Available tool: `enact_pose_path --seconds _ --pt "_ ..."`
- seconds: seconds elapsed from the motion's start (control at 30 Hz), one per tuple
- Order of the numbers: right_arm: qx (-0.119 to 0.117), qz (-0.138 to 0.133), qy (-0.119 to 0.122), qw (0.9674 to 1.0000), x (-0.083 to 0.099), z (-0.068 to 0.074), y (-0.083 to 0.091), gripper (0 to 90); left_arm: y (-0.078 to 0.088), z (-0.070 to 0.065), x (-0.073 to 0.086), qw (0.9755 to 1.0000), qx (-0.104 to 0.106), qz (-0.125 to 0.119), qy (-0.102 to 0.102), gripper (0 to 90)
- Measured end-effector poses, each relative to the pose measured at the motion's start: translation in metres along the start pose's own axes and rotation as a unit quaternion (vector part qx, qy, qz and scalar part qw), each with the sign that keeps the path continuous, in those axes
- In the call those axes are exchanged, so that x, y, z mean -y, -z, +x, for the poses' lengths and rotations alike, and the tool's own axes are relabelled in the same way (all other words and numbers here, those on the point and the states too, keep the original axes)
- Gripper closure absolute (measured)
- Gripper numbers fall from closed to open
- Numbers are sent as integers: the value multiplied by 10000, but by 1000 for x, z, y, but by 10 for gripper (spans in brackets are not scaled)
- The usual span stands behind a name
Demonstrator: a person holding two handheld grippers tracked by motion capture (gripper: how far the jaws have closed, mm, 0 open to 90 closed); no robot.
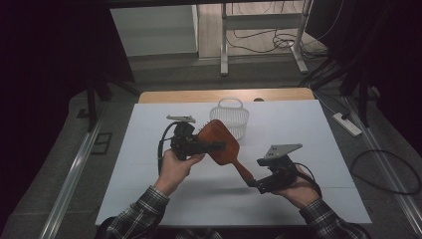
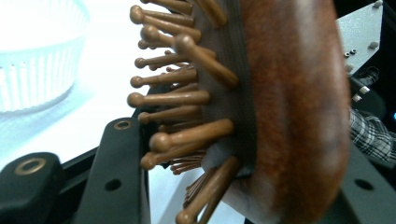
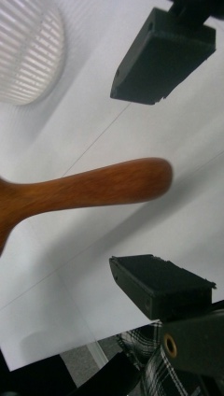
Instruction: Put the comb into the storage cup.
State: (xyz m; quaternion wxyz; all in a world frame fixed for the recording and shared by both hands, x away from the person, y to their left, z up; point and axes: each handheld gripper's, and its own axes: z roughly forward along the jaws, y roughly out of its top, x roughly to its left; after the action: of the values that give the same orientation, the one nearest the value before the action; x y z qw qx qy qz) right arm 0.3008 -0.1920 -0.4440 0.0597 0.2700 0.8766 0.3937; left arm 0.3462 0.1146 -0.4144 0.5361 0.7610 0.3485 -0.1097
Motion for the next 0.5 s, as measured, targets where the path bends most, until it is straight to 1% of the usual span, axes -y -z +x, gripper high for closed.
enact_pose_path --seconds 0.07,0.1,0.17,0.3,0.4,0.5 --pt "-28 93 -5 10000 1 -1 -1 124 1 0 0 10000 -53 -12 -16 539" --pt "6 118 10 9999 2 -1 -1 112 2 0 0 10000 -78 -24 -24 539" --pt "45 141 57 9999 3 -1 -2 83 4 0 -1 9999 -133 -38 -40 537" --pt "71 160 92 9998 6 -2 -3 32 6 2 -1 9998 -179 -49 -42 536" --pt "111 175 73 9998 9 -2 -3 8 7 2 -1 9997 -226 -46 -53 536" --pt "110 216 115 9996 12 -3 -3 0 7 2 -2 9996 -259 -47 -70 536"
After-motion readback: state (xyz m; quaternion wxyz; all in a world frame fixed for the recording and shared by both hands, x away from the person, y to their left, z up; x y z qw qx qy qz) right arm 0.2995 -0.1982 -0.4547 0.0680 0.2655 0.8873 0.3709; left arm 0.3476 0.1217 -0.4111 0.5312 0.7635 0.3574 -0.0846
